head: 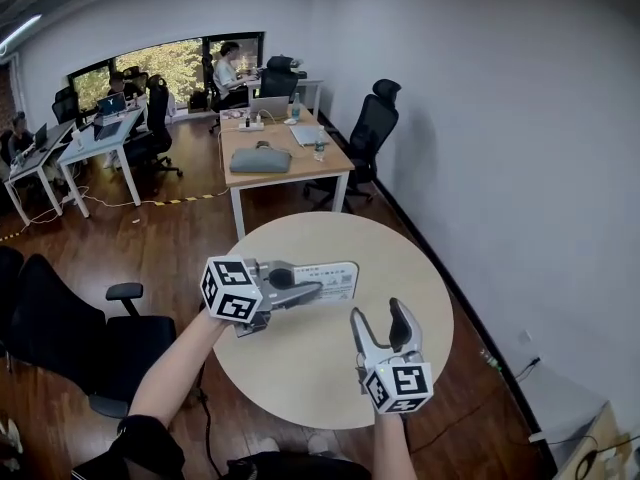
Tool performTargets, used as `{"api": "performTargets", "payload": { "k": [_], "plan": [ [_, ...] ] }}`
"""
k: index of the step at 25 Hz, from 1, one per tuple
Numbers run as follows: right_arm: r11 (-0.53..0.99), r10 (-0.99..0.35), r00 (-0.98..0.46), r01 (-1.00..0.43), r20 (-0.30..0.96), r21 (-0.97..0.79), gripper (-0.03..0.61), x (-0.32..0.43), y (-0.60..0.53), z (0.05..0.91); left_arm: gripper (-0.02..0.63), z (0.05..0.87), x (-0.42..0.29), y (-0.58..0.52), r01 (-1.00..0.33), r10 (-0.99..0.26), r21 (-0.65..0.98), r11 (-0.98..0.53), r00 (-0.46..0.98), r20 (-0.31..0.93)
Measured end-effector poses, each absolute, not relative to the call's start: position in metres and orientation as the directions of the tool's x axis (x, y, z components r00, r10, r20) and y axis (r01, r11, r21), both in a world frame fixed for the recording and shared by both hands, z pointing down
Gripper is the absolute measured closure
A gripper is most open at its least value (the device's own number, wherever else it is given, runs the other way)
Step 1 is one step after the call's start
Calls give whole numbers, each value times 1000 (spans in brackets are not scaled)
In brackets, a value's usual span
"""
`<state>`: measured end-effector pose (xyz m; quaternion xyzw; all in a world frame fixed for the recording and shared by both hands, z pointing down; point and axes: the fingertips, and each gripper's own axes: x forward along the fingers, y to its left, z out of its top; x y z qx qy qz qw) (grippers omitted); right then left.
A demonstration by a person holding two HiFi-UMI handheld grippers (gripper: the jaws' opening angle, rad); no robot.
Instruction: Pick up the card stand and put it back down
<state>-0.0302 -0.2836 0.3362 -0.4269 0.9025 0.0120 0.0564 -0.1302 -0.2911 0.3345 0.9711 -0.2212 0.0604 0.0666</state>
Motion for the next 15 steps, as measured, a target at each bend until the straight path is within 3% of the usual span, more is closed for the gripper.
{"api": "performTargets", "payload": {
  "k": [15],
  "plan": [
    [369,-929,-369,-927,-17,-68,267,108,-279,383,594,399,11,-317,-177,-150,245,-953,981,125]
  ]
}}
